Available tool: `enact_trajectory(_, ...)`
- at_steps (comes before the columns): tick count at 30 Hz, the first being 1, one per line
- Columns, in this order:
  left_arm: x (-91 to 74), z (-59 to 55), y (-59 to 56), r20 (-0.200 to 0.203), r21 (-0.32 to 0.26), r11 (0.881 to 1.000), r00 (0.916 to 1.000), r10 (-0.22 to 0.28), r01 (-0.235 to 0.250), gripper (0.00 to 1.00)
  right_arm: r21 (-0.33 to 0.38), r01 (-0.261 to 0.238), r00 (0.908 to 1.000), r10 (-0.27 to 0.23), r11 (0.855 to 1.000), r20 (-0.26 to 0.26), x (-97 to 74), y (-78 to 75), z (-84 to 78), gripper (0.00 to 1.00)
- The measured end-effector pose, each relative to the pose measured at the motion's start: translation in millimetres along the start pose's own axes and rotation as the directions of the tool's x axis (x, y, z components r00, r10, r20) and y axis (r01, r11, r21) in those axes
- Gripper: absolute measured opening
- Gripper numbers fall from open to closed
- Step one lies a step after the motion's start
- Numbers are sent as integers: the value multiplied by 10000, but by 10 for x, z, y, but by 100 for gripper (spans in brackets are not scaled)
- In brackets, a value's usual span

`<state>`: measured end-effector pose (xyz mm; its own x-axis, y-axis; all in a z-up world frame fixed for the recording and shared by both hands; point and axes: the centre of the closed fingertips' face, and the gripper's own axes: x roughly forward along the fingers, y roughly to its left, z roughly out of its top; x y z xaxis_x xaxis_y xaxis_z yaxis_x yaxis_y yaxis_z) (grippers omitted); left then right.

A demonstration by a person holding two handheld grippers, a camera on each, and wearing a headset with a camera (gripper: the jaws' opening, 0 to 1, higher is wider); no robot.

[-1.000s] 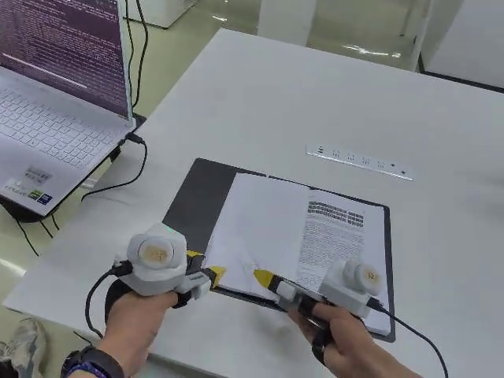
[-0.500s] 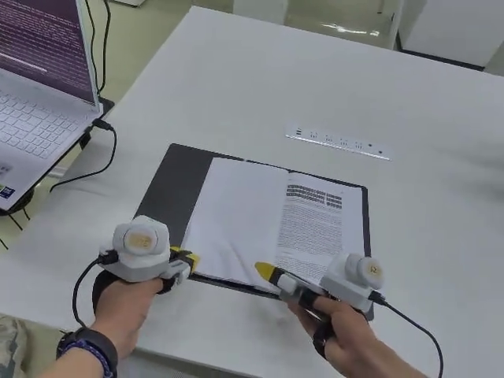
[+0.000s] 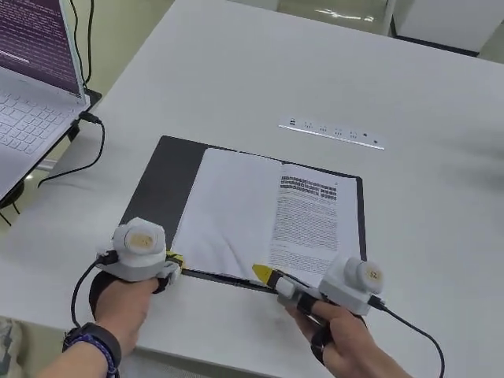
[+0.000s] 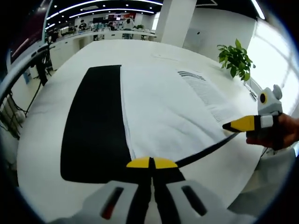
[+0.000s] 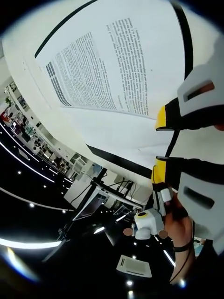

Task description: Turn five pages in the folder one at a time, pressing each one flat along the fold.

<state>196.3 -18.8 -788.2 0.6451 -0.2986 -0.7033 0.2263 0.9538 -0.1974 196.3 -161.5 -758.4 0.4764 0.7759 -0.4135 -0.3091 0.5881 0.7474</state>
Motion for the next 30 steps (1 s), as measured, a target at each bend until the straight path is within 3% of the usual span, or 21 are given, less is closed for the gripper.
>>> enact_trajectory(1, -20, -42, 0, -318, -34, 9999, 9994, 103, -104, 0, -35, -25, 10000, 25, 10000, 2, -1, 0, 19, 20)
enact_trajectory(2, -11, -30, 9, -419, 590, 9981, 9990, 182, -157, 0, -83, -39, 10000, 39, 10000, -2, 0, -1, 35, 20)
enact_trajectory(4, -5, -31, -11, -709, 973, 9951, 9971, 270, -200, 0, -204, -47, 10000, 47, 9998, 1, 9, -13, 75, 19)
enact_trajectory(12, -5, -34, 9, -1044, 461, 9986, 9941, 292, -245, 0, -326, 30, 10000, -28, 9995, 81, 141, -105, 241, 16)
enact_trajectory(16, 8, -32, 6, -1319, 609, 9975, 9904, 422, -344, 0, -973, 337, 9993, -321, 9947, 178, 226, -167, 370, 12)
enact_trajectory(20, 9, -45, 6, -1495, 1028, 9937, 9869, 601, -449, 0, -1050, 368, 9992, -349, 9938, 200, 309, -225, 474, 11)
enact_trajectory(26, 2, -46, 19, -1527, 949, 9945, 9865, 588, -445, 0, -1046, 466, 9967, -394, 9934, 703, 437, -315, 757, 9)
enact_trajectory(30, 3, -46, 8, -1574, 1054, 9935, 9857, 595, -432, 0, -749, 863, 9896, -768, 9935, 1216, 502, -450, 921, 5)
